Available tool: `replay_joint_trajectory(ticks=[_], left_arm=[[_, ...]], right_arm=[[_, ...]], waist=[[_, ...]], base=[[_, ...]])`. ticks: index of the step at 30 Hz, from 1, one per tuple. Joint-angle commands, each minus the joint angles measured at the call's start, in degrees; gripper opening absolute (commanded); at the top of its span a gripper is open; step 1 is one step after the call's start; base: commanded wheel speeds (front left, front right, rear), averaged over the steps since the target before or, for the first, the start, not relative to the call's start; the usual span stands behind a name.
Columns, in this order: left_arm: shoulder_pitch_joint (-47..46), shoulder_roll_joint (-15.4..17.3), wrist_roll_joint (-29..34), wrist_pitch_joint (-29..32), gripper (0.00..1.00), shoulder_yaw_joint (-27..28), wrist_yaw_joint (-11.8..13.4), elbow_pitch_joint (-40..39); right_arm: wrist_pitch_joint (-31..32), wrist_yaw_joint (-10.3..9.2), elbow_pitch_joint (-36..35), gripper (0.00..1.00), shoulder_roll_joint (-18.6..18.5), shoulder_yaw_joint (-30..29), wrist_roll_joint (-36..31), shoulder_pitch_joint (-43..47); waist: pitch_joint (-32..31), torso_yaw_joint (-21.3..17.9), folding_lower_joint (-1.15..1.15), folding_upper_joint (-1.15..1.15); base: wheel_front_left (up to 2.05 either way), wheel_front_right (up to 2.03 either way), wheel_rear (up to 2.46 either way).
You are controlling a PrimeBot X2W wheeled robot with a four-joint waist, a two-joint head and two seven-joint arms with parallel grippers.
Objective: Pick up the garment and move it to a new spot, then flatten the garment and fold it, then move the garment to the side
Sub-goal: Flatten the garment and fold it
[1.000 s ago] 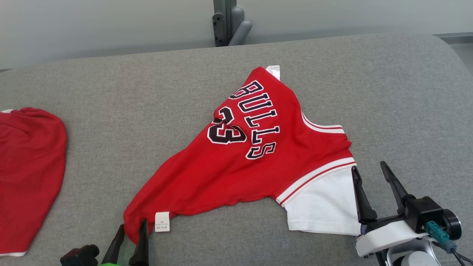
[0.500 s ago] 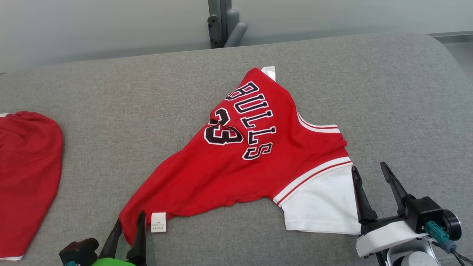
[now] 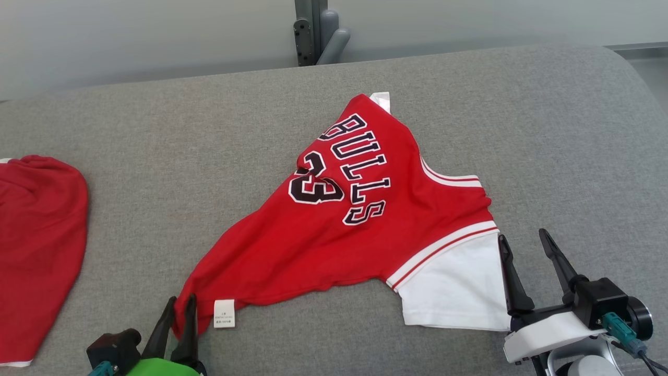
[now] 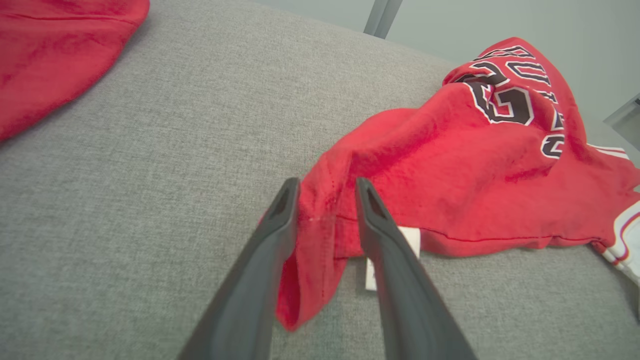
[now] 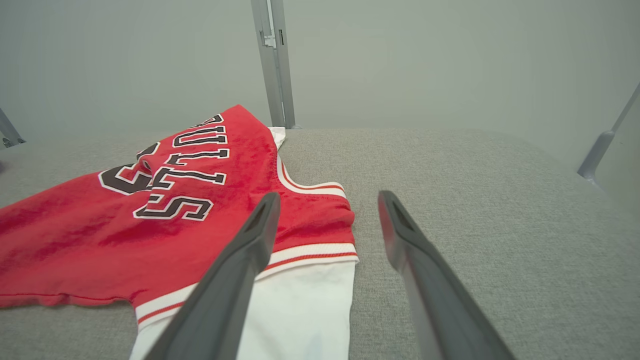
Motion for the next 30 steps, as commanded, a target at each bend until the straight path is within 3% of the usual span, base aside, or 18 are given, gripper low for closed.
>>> replay_joint_trajectory(ticks=[1, 4, 6, 8, 9, 14, 20, 24, 30], left_arm=[[0.52, 0.40, 0.15, 0.43, 0.46, -0.02, 0.55, -0.47], [0.82, 0.77, 0.55, 1.20, 0.28, -0.31, 1.05, -1.31], [1.03, 1.01, 0.72, 1.26, 0.25, -0.40, 1.44, -1.78], [1.30, 1.26, 1.09, 1.54, 0.16, -0.59, 1.80, -2.35], [1.40, 1.37, 1.23, 1.72, 0.00, -0.77, 1.89, -2.77], [1.73, 1.90, 2.94, 2.46, 0.00, -2.45, 2.30, -6.85], [1.91, 1.92, 5.50, 5.51, 0.00, -9.49, -0.96, -14.42], [2.75, 2.00, 5.69, 7.87, 0.00, -12.99, -1.82, -11.90], [2.93, 1.65, 4.84, 6.49, 0.00, -12.43, -1.50, -6.92]], right_arm=[[0.11, -0.06, -0.01, 1.00, -0.08, -0.16, 0.43, 0.03], [0.11, -0.06, 0.08, 1.00, -0.08, -0.10, 0.55, -0.04], [0.11, -0.06, 0.14, 1.00, -0.07, -0.07, 0.65, -0.16], [0.11, -0.06, 0.17, 1.00, -0.07, -0.07, 0.62, -0.20], [0.11, -0.06, 0.17, 1.00, -0.07, -0.07, 0.64, -0.17], [0.11, -0.06, 0.18, 1.00, -0.07, -0.09, 0.98, -0.04], [0.11, -0.06, -0.03, 1.00, -0.08, -0.22, 1.42, -0.13], [0.11, -0.06, 0.17, 1.00, -0.08, 0.05, 1.60, -0.76], [0.11, -0.06, -0.01, 1.00, -0.08, -0.16, 1.74, -0.37]], waist=[[0.04, 0.03, 0.00, 0.00], [0.11, -0.01, 0.00, 0.00], [0.12, -0.08, 0.00, 0.00], [0.11, -0.14, 0.00, 0.00], [0.09, -0.17, 0.00, 0.00], [0.14, -0.31, 0.00, 0.00], [0.54, -0.26, 0.00, 0.00], [0.79, -0.61, 0.00, 0.00], [0.96, -1.04, 0.00, 0.00]], base=[[0.00, 0.00, 0.00], [0.00, 0.00, 0.00], [0.00, 0.00, 0.00], [0.00, 0.00, 0.00], [0.00, 0.00, 0.00], [0.00, 0.00, 0.00], [0.00, 0.00, 0.00], [0.00, 0.00, 0.00], [0.00, 0.00, 0.00]])
